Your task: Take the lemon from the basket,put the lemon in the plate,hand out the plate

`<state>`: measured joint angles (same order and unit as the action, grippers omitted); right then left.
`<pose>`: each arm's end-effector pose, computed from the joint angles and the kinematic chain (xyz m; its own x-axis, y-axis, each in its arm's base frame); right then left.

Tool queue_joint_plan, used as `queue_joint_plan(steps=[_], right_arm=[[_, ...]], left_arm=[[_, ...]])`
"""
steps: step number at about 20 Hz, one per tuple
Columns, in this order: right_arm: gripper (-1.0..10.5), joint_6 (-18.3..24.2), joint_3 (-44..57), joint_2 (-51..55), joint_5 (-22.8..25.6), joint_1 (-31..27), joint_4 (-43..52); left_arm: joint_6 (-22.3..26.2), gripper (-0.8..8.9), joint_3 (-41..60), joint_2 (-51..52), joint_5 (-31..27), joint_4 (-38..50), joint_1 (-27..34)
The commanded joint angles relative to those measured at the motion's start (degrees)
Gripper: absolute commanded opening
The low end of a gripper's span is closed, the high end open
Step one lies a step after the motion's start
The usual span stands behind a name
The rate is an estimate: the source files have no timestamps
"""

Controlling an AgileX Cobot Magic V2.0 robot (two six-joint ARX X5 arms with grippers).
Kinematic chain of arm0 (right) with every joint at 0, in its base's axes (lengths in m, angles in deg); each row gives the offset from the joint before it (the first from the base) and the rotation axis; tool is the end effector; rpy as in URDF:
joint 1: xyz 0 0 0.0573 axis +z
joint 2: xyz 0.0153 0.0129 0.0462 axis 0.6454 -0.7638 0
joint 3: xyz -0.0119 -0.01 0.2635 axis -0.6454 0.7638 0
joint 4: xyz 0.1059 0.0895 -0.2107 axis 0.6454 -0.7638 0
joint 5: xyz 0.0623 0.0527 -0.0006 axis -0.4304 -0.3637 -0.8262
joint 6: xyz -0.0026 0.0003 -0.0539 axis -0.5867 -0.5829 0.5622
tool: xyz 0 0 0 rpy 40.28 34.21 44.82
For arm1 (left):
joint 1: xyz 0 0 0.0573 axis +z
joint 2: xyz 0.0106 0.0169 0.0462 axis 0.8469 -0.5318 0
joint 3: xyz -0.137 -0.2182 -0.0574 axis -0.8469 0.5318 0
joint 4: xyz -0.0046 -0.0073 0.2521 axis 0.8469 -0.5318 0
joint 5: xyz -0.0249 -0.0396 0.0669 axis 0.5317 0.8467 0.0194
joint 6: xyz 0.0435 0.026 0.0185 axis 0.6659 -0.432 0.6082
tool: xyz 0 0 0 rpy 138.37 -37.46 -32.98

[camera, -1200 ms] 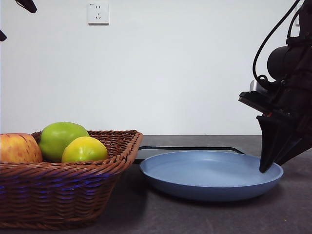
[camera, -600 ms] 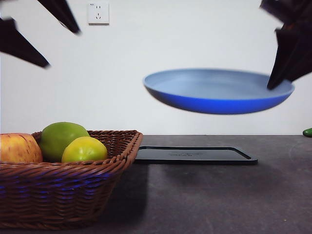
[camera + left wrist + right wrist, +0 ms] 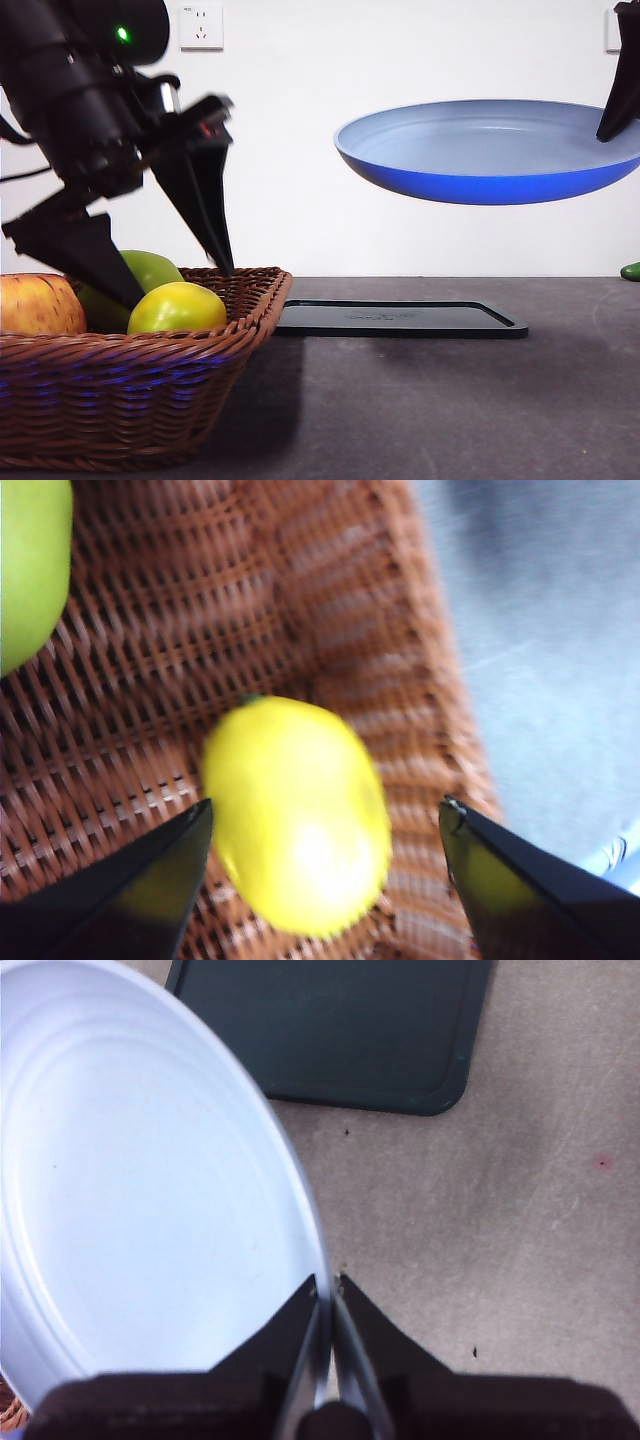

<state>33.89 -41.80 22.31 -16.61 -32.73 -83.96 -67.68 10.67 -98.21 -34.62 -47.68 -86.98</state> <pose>0.2081 0.0375 0.2972 0.4988 0.4174 -0.7596 -0.2707 0.9076 0.3210 0.2411 -0.1444 0.2065 0.1959 -0.4610 -0.8655 0.2563 0.8760 -0.4085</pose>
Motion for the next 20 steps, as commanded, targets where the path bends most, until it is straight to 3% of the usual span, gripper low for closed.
queue_joint_plan(steps=[1,9,13,20], right_arm=[[0.1,0.31,-0.87,-0.39,-0.48,0.04,0.61],[0.1,0.48,-0.87,-0.39,-0.46,0.04,0.63],[0.1,0.46,-0.87,-0.39,-0.24,0.04,0.63],[0.1,0.22,-0.87,-1.44,0.15,0.04,0.66]], left_arm=[[-0.76,3.93,-0.92,-2.84,-2.40,0.24,-0.57],[1.73,3.81,-0.92,-4.24,-4.15,0.74,-1.31],[2.36,1.92,-0.92,-4.20,-4.07,0.39,-1.27],[4.52,1.76,-6.56,0.44,-1.95,-5.14,-0.81]])
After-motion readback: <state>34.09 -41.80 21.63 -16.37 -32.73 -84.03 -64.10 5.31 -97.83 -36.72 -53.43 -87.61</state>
